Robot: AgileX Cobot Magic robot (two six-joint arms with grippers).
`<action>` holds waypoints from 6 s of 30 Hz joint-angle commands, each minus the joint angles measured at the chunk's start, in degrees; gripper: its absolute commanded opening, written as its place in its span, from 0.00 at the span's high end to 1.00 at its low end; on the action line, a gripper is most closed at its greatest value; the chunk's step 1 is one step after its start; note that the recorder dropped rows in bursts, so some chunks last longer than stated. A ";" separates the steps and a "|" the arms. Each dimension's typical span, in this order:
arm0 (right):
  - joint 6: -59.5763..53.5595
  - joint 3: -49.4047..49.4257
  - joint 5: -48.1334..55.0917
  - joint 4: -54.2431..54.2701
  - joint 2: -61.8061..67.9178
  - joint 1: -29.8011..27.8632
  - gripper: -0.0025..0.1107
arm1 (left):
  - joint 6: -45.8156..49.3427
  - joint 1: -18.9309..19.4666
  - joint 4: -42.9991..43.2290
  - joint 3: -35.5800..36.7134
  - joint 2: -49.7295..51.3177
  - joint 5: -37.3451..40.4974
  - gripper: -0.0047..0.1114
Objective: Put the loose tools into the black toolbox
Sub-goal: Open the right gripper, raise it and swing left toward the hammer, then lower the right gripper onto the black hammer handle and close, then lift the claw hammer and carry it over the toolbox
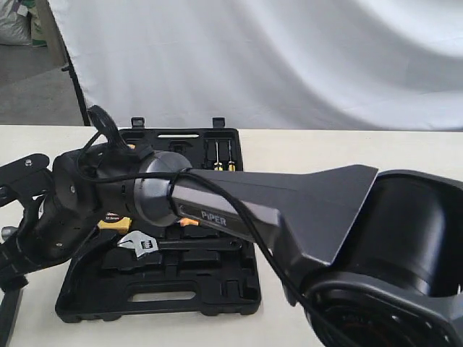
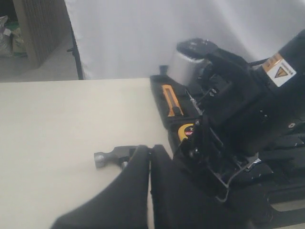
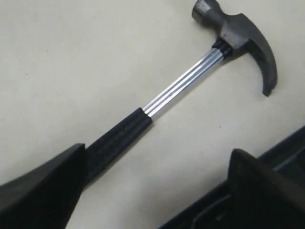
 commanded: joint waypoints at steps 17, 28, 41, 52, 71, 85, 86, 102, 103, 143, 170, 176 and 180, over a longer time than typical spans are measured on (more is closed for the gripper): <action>-3.48 -0.06 -8.29 5.71 6.83 2.33 0.19 | -0.44 0.20 -0.52 0.18 -0.18 -0.01 0.95; -7.87 -0.06 -7.97 6.12 7.31 5.08 0.19 | -0.44 0.20 -0.52 0.18 -0.18 -0.01 0.95; -7.87 -0.06 -0.19 5.00 7.64 5.05 0.65 | -0.44 0.20 -0.52 0.18 -0.18 -0.01 0.95; -3.03 -0.06 11.63 5.00 7.54 5.05 0.98 | -0.44 0.20 -0.52 0.18 -0.18 -0.01 0.95; 16.69 -0.06 6.75 -16.61 1.77 6.90 0.73 | -0.44 0.20 -0.69 0.18 -0.18 -0.01 0.95; 16.28 -0.06 -8.90 -11.75 4.98 9.00 0.36 | -0.44 0.20 -0.58 0.18 -0.18 -0.01 0.95; 15.61 -0.06 -9.74 -10.72 5.36 9.10 0.36 | -0.44 0.20 -0.58 0.18 -0.18 -0.01 0.95; 7.51 -4.70 6.30 -6.43 8.16 9.10 0.83 | -0.44 0.20 -0.48 0.18 -0.18 -0.01 0.95; 7.51 -5.37 8.90 -5.77 8.16 9.10 0.83 | -0.44 0.20 -0.48 0.18 -0.18 -0.01 0.95; -6.41 32.37 29.56 -28.03 -13.35 8.97 0.83 | -0.44 0.20 -0.48 0.18 -0.18 -0.01 0.95; -17.99 35.87 23.53 -23.94 -15.35 1.75 0.98 | -0.44 0.20 -0.47 0.18 -0.18 -0.01 0.95; -15.20 35.87 21.13 -23.77 -15.35 1.75 0.98 | -0.44 0.20 -0.47 0.18 -0.18 -0.01 0.95; -11.82 35.87 19.57 -23.87 -15.35 1.75 0.98 | -0.44 0.20 -0.47 0.18 -0.18 -0.01 0.95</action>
